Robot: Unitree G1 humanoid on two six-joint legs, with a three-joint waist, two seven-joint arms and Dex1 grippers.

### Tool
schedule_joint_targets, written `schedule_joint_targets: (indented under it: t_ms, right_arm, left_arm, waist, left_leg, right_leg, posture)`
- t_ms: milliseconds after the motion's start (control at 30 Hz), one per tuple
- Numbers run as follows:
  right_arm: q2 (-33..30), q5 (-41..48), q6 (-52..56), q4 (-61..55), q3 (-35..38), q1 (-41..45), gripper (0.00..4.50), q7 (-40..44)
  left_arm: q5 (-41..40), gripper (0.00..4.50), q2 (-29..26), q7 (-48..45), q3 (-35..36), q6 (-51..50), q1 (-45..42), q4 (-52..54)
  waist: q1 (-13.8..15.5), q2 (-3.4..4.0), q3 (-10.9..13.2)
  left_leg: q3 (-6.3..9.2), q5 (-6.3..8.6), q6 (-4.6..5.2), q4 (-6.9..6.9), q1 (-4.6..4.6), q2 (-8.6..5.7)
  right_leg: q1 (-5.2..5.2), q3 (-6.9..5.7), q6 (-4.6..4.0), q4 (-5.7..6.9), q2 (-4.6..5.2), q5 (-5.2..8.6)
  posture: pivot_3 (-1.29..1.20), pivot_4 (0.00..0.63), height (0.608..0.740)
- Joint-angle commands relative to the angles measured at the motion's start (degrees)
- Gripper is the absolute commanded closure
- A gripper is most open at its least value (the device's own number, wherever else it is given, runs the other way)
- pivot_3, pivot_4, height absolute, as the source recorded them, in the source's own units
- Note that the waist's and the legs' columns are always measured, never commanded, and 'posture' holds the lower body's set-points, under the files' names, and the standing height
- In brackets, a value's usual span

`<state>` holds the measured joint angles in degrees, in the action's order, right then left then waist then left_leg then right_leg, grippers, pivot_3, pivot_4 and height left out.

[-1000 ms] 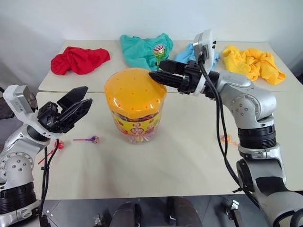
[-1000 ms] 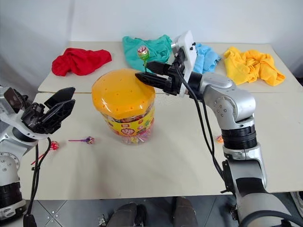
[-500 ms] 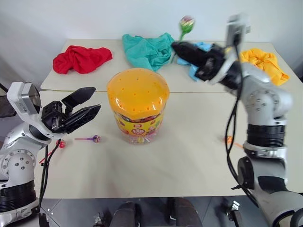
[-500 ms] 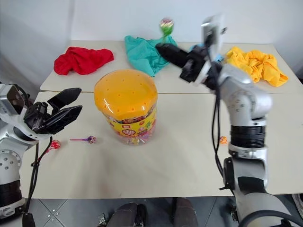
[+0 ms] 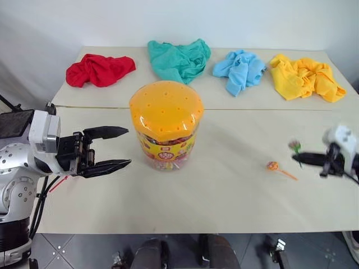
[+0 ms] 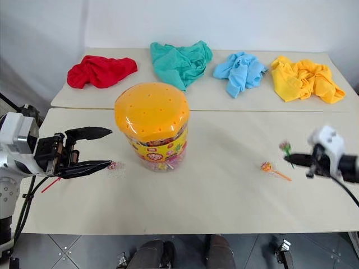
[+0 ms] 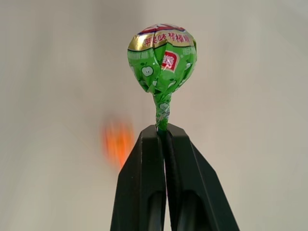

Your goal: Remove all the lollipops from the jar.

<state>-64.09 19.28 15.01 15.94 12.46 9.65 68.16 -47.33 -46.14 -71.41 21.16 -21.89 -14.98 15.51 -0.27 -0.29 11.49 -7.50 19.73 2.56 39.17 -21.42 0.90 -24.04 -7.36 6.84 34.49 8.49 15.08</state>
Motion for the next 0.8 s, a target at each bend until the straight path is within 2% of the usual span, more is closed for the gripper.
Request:
schedule_joint_targets:
  t_ms: [33,67,100,267,367,467,533,600,633,733,800]
  right_arm:
    - [-0.9,-3.5,-9.9,3.9,1.4,-2.5,4.45,1.5]
    - [-0.4,-3.7,-10.6,5.0,1.7,-2.5,4.45,1.1]
    - [-0.2,-3.6,-10.6,5.9,1.9,-2.3,4.25,0.9]
    - [1.5,-0.7,-13.0,6.4,4.6,-0.3,2.75,1.4]
    - [4.3,6.6,-10.7,0.3,7.8,2.2,1.74,3.7]
    - [6.2,11.4,-7.7,-10.0,6.8,1.9,0.77,6.0]
    - [9.3,13.4,-6.5,-17.2,5.0,2.1,0.07,4.3]
    - [12.9,13.7,-6.4,-22.4,1.6,3.1,0.03,3.2]
    - [14.4,13.4,-6.2,-23.9,-0.2,3.5,0.01,2.9]
    - [19.6,10.0,-9.1,-24.6,-5.3,4.6,0.0,1.6]
    - [22.9,7.2,-12.1,-22.7,-8.1,5.2,0.0,0.7]
  left_arm:
    - [-0.3,0.75,0.3,-0.4,-0.8,1.1,0.3,2.8]
    - [0.0,0.75,0.5,-0.4,-1.1,1.3,0.4,2.7]
    - [0.3,0.75,0.6,-0.4,-1.3,1.6,0.6,2.7]
    - [0.9,0.75,0.4,1.6,-0.3,1.8,1.8,3.1]
    - [4.7,0.75,0.0,4.1,0.3,3.6,3.1,1.5]
    - [7.4,0.75,-0.6,4.5,1.5,5.1,5.5,-1.7]
    - [8.5,0.75,-0.9,5.7,2.5,4.8,6.5,-4.1]
    - [14.5,0.75,-3.8,9.7,0.9,2.2,8.3,-8.2]
    - [17.0,0.59,-3.8,10.3,0.6,4.6,9.1,-9.7]
    - [17.6,0.02,-2.0,11.3,1.7,6.7,12.5,-9.4]
    - [18.8,0.02,-1.0,12.3,2.4,8.7,15.4,-7.2]
  waist:
    - [-0.4,0.02,0.0]
    - [-0.6,0.02,0.0]
    - [-0.8,0.03,0.0]
    - [-1.3,0.07,0.0]
    - [-1.3,0.08,0.0]
    - [-1.2,0.19,0.0]
    - [-1.1,0.17,0.0]
    - [-1.1,0.13,0.0]
    - [-1.1,0.14,0.0]
    - [-1.1,0.14,0.0]
    - [-1.0,0.14,0.0]
  left_leg:
    - [-0.18,0.0,0.0,0.0,0.13,0.02]
    - [-0.2,0.0,-0.01,0.0,0.3,0.05]
    - [-0.19,0.0,-0.02,0.0,0.37,0.06]
    - [-0.05,0.03,-0.12,-0.01,0.38,0.13]
    - [0.08,0.05,-0.15,-0.01,0.32,0.17]
    - [0.12,0.04,-0.15,-0.01,0.31,0.16]
    - [0.2,0.05,-0.15,-0.01,0.3,0.18]
    - [0.31,0.06,-0.16,0.0,0.28,0.21]
    - [0.34,0.06,-0.16,0.0,0.25,0.19]
    - [0.35,0.09,-0.14,-0.03,0.23,0.13]
    - [0.38,0.15,-0.11,-0.02,0.18,0.1]
  right_leg:
    - [0.04,0.12,0.0,-0.01,0.0,0.0]
    - [0.16,0.14,0.0,0.0,0.0,0.0]
    - [0.22,0.15,-0.01,-0.03,-0.01,0.0]
    - [0.19,0.11,-0.04,0.13,-0.02,-0.02]
    - [0.19,-0.03,-0.04,0.11,-0.05,-0.02]
    - [0.19,-0.06,-0.05,0.12,-0.04,-0.02]
    - [0.2,-0.13,-0.05,0.14,-0.04,-0.01]
    - [0.23,-0.22,-0.06,0.13,-0.04,-0.02]
    - [0.23,-0.24,-0.06,0.14,-0.02,-0.02]
    - [0.22,-0.25,-0.06,0.1,0.05,-0.02]
    - [0.21,-0.27,-0.04,0.06,0.11,-0.03]
  posture:
    - [0.0,0.15,0.74]
    - [0.0,0.15,0.74]
    - [0.0,0.15,0.74]
    - [0.0,0.15,0.74]
    - [0.0,0.15,0.74]
    - [0.0,0.15,0.74]
    - [0.0,0.15,0.74]
    - [0.0,0.15,0.74]
    - [0.0,0.15,0.74]
    - [0.0,0.15,0.74]
    - [0.0,0.15,0.74]
